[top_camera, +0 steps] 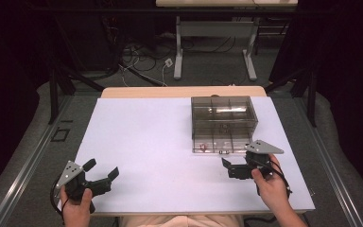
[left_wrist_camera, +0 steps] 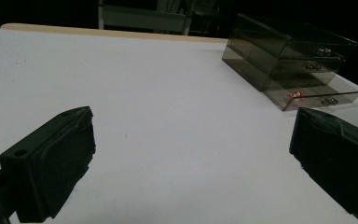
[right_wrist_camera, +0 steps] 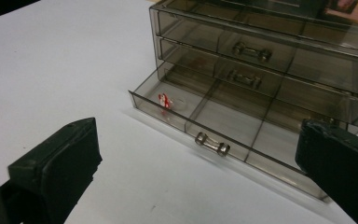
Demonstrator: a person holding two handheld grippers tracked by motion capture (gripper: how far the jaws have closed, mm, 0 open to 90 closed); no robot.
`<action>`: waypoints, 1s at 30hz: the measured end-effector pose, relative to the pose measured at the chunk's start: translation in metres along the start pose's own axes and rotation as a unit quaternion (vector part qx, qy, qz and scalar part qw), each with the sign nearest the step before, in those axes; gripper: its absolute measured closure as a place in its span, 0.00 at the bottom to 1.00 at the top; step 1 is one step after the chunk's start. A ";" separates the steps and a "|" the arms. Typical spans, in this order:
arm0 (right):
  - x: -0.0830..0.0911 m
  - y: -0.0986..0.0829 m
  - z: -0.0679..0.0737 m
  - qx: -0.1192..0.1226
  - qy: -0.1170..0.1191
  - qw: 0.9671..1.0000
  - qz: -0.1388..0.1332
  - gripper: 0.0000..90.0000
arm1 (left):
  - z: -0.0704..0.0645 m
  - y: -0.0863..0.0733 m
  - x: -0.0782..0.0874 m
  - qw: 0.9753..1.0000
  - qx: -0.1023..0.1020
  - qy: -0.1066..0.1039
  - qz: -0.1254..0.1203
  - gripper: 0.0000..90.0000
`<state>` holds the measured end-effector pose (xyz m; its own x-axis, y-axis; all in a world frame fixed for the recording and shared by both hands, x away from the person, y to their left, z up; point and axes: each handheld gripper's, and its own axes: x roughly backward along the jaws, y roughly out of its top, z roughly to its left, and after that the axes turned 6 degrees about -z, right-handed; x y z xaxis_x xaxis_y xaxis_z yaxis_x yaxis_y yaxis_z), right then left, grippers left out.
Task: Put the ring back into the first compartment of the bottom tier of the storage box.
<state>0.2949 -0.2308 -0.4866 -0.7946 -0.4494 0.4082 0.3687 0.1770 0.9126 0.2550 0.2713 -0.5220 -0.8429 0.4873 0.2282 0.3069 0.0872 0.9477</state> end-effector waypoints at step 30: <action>0.014 -0.058 -0.038 -0.043 -0.079 0.995 -0.031 0.00 | 0.002 -0.001 0.000 1.000 0.003 0.002 0.003 0.00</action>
<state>0.2806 -0.2811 -0.5347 -0.8806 -0.3118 0.3568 0.3514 0.0756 0.9332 0.2557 0.2729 -0.5233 -0.8433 0.4837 0.2344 0.3145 0.0903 0.9450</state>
